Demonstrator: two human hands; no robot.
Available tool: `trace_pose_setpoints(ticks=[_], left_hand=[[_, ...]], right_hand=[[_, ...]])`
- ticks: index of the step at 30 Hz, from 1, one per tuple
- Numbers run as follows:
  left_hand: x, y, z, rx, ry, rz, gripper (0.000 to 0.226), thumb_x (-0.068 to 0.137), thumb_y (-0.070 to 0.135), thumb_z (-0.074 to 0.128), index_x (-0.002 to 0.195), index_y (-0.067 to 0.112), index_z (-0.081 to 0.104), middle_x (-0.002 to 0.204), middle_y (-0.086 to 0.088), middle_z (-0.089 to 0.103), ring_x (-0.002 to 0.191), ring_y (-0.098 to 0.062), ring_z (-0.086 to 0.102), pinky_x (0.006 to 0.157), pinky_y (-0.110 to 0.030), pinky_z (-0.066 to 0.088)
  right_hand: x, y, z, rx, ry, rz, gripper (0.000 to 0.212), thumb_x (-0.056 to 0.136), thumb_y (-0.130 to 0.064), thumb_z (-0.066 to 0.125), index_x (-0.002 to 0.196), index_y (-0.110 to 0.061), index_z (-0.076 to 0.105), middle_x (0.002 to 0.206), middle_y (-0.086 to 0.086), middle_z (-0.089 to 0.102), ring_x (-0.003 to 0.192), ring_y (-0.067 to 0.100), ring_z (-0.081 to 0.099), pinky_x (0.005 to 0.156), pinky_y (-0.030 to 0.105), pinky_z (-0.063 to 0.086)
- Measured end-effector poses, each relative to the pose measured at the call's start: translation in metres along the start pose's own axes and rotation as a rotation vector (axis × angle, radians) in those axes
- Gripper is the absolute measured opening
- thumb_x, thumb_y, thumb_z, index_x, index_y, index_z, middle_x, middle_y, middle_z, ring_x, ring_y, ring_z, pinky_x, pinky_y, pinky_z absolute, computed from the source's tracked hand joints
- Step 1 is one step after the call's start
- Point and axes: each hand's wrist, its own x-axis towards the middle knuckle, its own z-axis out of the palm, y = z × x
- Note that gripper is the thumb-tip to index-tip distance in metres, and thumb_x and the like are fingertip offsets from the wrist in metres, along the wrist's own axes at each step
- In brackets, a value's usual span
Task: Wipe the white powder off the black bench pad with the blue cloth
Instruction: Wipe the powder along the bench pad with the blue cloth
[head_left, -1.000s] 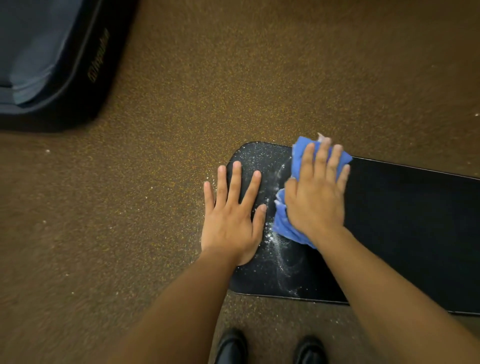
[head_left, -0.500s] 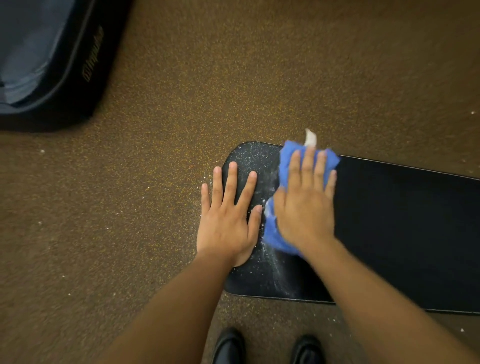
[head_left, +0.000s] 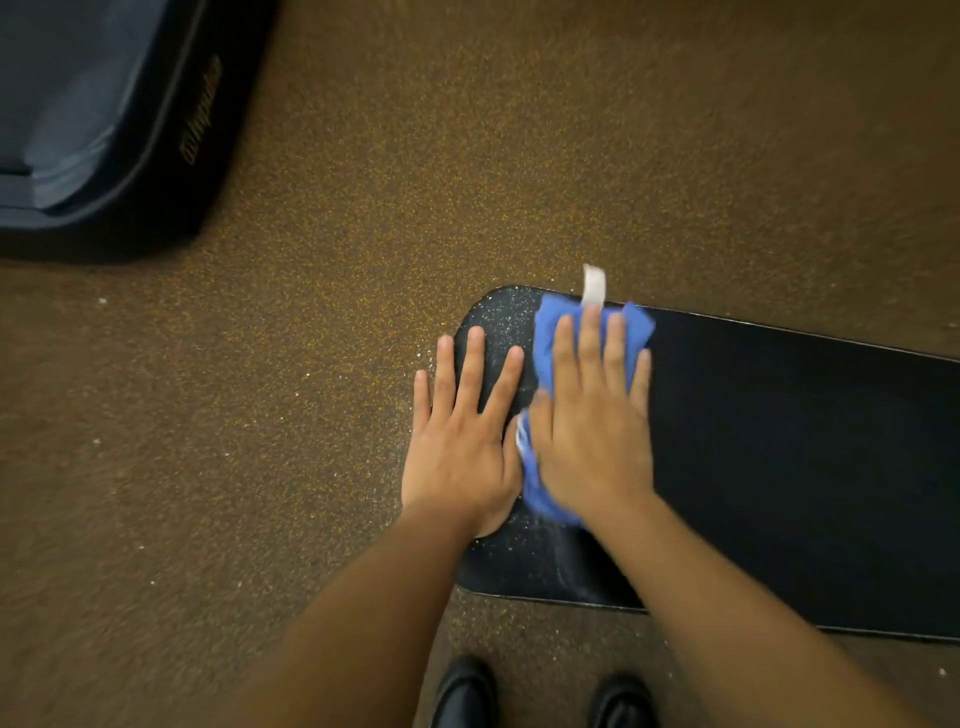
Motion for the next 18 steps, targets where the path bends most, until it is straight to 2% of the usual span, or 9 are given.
trace_pose_setpoints(ticks=[2,5,8,11,13,15,18], left_hand=[[0.000,-0.001,0.000,-0.017,0.002,0.002,0.060,0.099,0.047,0.013,0.157,0.032,0.004,0.165,-0.003,-0.010,0.150,-0.025,-0.019,0.122,-0.049,0.003],[0.000,0.000,0.000,-0.017,-0.002,0.002,0.060,0.101,0.047,0.015,0.157,0.032,0.002,0.165,-0.002,-0.013,0.149,-0.023,-0.020,0.122,-0.047,0.006],[-0.002,0.000,-0.002,-0.015,-0.010,0.002,0.059,0.102,0.048,0.014,0.157,0.033,-0.002,0.164,-0.001,-0.017,0.148,-0.022,-0.023,0.122,-0.045,0.003],[-0.002,0.001,-0.002,-0.008,-0.013,-0.006,0.059,0.101,0.048,0.013,0.156,0.033,-0.003,0.164,-0.001,-0.018,0.148,-0.022,-0.025,0.122,-0.044,0.001],[-0.001,0.001,-0.002,-0.007,-0.014,-0.003,0.060,0.101,0.048,0.013,0.157,0.033,-0.001,0.164,-0.002,-0.017,0.148,-0.022,-0.024,0.122,-0.045,0.001],[-0.001,0.001,-0.002,-0.012,-0.022,0.000,0.060,0.100,0.048,0.013,0.157,0.033,-0.001,0.164,-0.002,-0.017,0.148,-0.022,-0.024,0.123,-0.046,0.002],[-0.002,0.000,-0.001,-0.018,-0.012,0.002,0.060,0.101,0.048,0.014,0.156,0.033,-0.001,0.164,-0.002,-0.016,0.149,-0.022,-0.022,0.122,-0.046,0.005]], right_hand=[[-0.048,0.013,-0.001,-0.010,-0.050,-0.137,0.067,0.094,-0.035,0.026,0.154,-0.006,0.016,0.162,0.017,0.009,0.149,0.034,0.003,0.116,0.058,0.017],[-0.081,0.058,-0.005,-0.040,-0.047,-0.194,0.067,0.092,-0.034,0.030,0.153,-0.009,0.021,0.161,0.013,0.015,0.149,0.033,0.012,0.110,0.060,0.025],[-0.047,0.074,-0.008,-0.031,-0.063,-0.084,0.067,0.091,-0.034,0.028,0.153,-0.008,0.021,0.161,0.014,0.015,0.149,0.034,0.010,0.113,0.061,0.020],[0.007,0.046,-0.006,0.027,0.008,0.116,0.069,0.091,-0.035,0.023,0.153,-0.004,0.018,0.161,0.019,0.009,0.148,0.038,0.004,0.115,0.061,0.012],[0.019,0.025,-0.004,0.044,0.025,0.147,0.070,0.091,-0.035,0.024,0.153,-0.003,0.017,0.161,0.020,0.007,0.148,0.038,0.003,0.116,0.061,0.009],[-0.004,0.018,-0.001,0.007,-0.001,-0.006,0.069,0.093,-0.034,0.026,0.153,-0.004,0.015,0.162,0.019,0.006,0.149,0.037,0.001,0.116,0.059,0.009],[-0.068,0.043,-0.003,-0.059,-0.056,-0.230,0.066,0.093,-0.034,0.029,0.152,-0.004,0.022,0.162,0.016,0.011,0.149,0.035,0.007,0.114,0.059,0.019]])
